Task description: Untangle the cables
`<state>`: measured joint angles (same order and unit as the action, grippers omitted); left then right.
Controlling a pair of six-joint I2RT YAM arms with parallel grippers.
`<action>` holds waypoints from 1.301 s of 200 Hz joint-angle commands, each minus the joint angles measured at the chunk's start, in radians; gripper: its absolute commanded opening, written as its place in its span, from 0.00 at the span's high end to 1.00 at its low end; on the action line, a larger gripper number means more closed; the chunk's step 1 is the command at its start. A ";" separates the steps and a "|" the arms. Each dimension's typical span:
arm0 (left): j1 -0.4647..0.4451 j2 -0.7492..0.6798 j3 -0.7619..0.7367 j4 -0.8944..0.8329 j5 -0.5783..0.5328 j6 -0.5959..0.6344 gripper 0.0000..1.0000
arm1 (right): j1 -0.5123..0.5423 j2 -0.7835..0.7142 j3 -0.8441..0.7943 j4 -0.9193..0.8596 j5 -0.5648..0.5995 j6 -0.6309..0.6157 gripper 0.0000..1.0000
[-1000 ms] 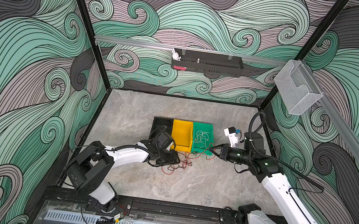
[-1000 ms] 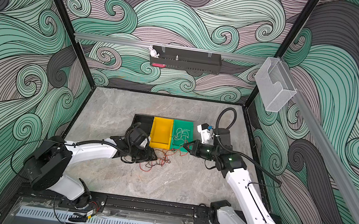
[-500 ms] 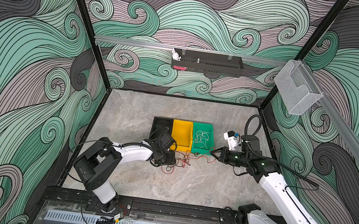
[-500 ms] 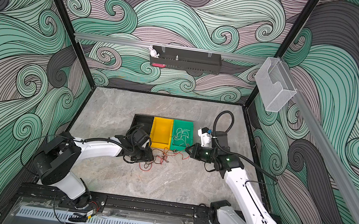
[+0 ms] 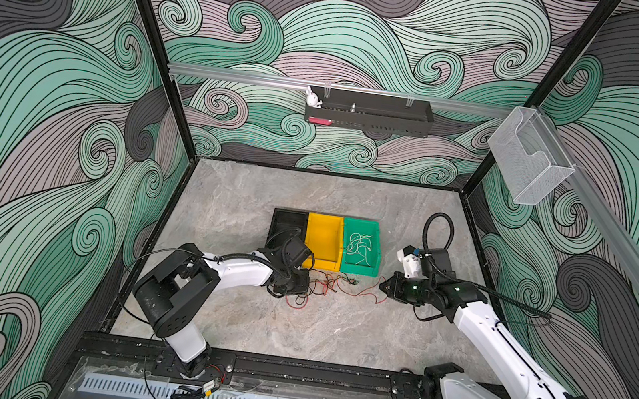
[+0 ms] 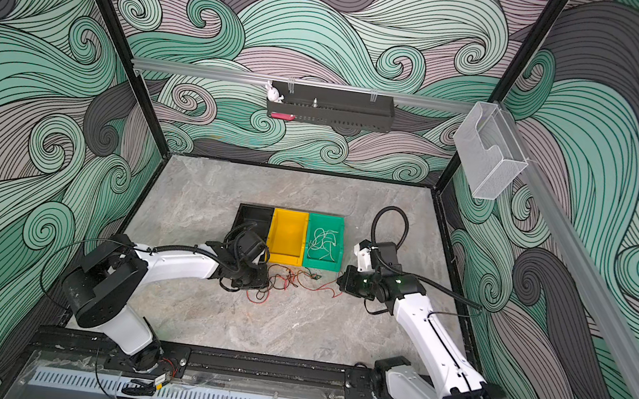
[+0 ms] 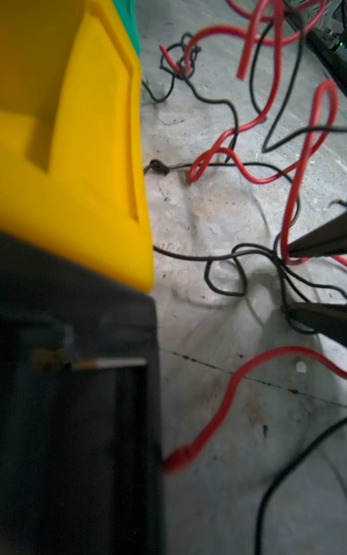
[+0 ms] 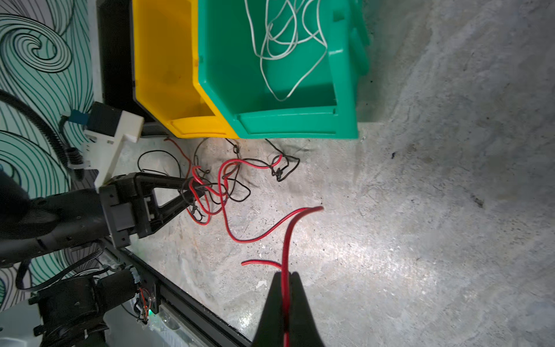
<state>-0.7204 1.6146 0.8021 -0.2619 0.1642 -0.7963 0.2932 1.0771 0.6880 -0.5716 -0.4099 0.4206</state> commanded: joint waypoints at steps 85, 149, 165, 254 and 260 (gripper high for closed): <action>0.013 -0.015 -0.012 -0.042 -0.008 0.003 0.99 | 0.080 0.106 -0.007 -0.069 0.218 -0.037 0.74; 0.017 -0.038 -0.008 -0.046 -0.004 0.004 1.00 | 0.144 0.016 0.074 -0.169 0.296 -0.028 0.51; 0.018 -0.042 -0.007 -0.043 0.001 0.006 1.00 | 0.194 0.012 0.103 -0.168 0.318 -0.021 0.52; 0.019 -0.055 -0.027 -0.019 0.023 -0.004 1.00 | 0.385 0.249 0.085 0.167 0.155 0.093 0.52; 0.018 -0.056 -0.026 -0.016 0.023 -0.006 1.00 | 0.390 0.270 0.084 0.181 0.153 0.090 0.52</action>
<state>-0.7090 1.5799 0.7807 -0.2733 0.1776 -0.7967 0.6579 1.2922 0.7811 -0.4950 -0.2230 0.4873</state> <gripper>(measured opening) 0.048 0.477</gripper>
